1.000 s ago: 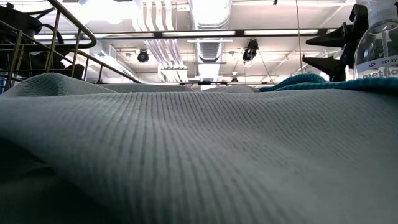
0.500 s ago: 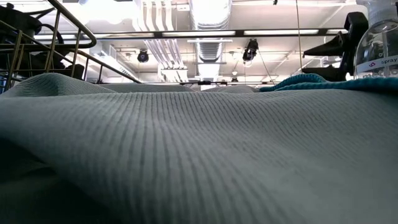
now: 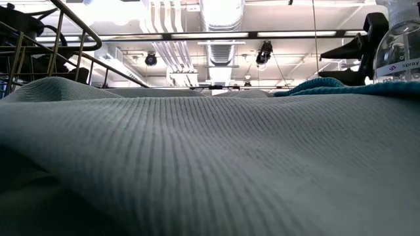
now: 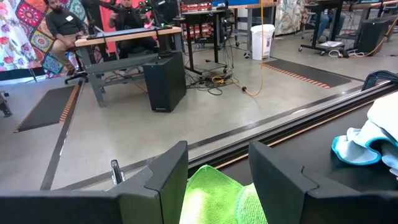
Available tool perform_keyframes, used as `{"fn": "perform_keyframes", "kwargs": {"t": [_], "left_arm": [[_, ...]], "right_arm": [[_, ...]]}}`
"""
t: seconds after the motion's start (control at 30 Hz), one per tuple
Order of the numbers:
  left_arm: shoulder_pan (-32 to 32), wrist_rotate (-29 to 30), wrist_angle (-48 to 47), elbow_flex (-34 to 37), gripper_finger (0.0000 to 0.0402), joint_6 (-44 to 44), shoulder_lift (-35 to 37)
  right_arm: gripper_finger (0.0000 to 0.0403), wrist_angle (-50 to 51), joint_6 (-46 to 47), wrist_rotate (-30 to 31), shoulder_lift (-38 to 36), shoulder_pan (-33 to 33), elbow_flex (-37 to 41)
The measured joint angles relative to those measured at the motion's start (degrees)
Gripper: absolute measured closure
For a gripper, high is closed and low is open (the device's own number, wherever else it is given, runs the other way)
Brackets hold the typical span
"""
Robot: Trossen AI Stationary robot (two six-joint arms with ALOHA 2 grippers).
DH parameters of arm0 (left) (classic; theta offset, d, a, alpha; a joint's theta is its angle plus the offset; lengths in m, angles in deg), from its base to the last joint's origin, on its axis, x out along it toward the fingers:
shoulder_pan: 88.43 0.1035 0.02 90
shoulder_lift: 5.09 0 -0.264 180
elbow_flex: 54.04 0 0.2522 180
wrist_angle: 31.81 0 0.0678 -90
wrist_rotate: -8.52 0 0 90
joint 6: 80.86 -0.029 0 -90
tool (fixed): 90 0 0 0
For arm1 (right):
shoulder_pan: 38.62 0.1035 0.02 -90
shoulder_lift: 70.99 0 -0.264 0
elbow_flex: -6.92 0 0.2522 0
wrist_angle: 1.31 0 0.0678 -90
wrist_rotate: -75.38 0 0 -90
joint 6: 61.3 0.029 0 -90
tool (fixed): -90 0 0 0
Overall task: Sort microfiber towel by color & place in baskets
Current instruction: Put the top right light blue towel into the top wire basket
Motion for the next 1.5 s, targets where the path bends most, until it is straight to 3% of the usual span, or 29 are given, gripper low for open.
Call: {"fn": "perform_keyframes", "kwargs": {"t": [0.17, 0.4, 0.8, 1.17, 1.33, 1.5], "left_arm": [[-0.04, 0.0, 2.9, 0.01, 0.0247, 0.7, 0.01], [-0.07, 0.0, 6.2, 0.01, 0.0247, 9.19, -0.01], [-0.07, 0.15, 13.98, 0.01, 0.0247, 5.99, -0.03], [-0.07, 0.17, 16.71, 0.01, 0.0247, 11.26, -0.23], [-0.04, -0.74, 19.05, 0.01, 0.0247, 22.89, -0.48], [-0.06, -9.36, 19.27, 0.01, 0.0247, 33.29, -1.34]], "right_arm": [[0.0188, -0.02, -2.49, 0.01, 0.0, 0.0, 0.0], [0.0188, -0.06, -2.87, 0.04, 0.0, 0.0, 0.0], [0.0188, -0.1, -2.2, 0.08, -0.02, 0.0, 0.0], [0.0188, -0.08, -1.31, 0.07, -0.02, 0.0, 0.0], [0.0188, 0.5, 1.7, 0.0, 0.0, 0.0, -0.32], [0.0188, 5.7, 1.66, -0.15, 1.05, 0.0, -4.99]]}}
